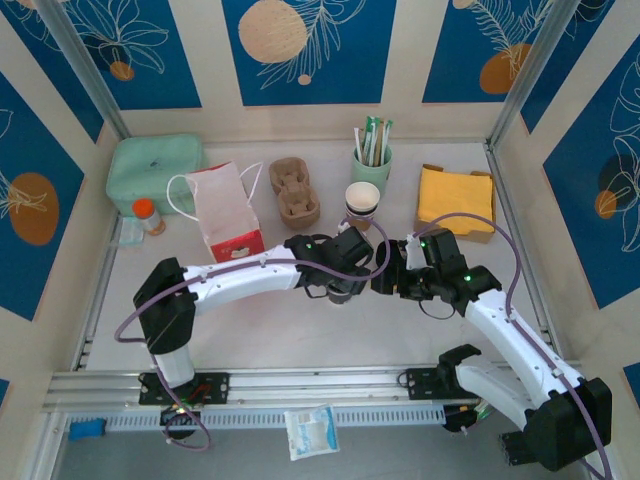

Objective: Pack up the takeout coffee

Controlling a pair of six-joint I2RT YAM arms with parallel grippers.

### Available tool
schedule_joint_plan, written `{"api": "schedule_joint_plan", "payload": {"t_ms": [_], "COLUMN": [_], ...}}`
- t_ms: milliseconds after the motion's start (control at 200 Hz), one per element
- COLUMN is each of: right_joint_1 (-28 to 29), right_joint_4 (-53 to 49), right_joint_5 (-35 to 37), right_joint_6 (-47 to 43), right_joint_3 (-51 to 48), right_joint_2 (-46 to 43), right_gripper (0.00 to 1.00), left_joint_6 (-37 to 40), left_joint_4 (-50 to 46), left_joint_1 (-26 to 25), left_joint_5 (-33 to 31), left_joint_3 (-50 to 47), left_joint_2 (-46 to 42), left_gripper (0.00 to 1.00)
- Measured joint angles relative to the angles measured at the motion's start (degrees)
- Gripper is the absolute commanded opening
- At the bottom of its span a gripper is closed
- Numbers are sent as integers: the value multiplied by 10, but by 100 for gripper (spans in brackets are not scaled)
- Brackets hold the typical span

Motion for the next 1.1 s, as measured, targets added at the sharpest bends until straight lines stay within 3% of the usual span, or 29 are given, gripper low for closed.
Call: {"api": "schedule_joint_plan", "payload": {"t_ms": [115,205,750,1100], "right_joint_1": [-1,-2,-6,-6], "right_joint_4": [-3,-7,-9,-15], "right_joint_5": [0,0,-1,-3], "right_joint_6": [0,-4,-6,-1], "right_joint_3": [0,0,5,35], "right_joint_2": [0,-2,-12,-10], "right_gripper": [66,66,66,65], "left_joint_6": [0,-4,-4,-6], "left_joint_4": [-1,-3,-11,-2], "left_joint_1": [0,0,3,31], "left_joint_5": [0,-2,-2,7], "left_joint_3": [0,0,11,31], "left_joint_2": [0,0,-10,-50], "left_gripper": [91,100,99,99]}}
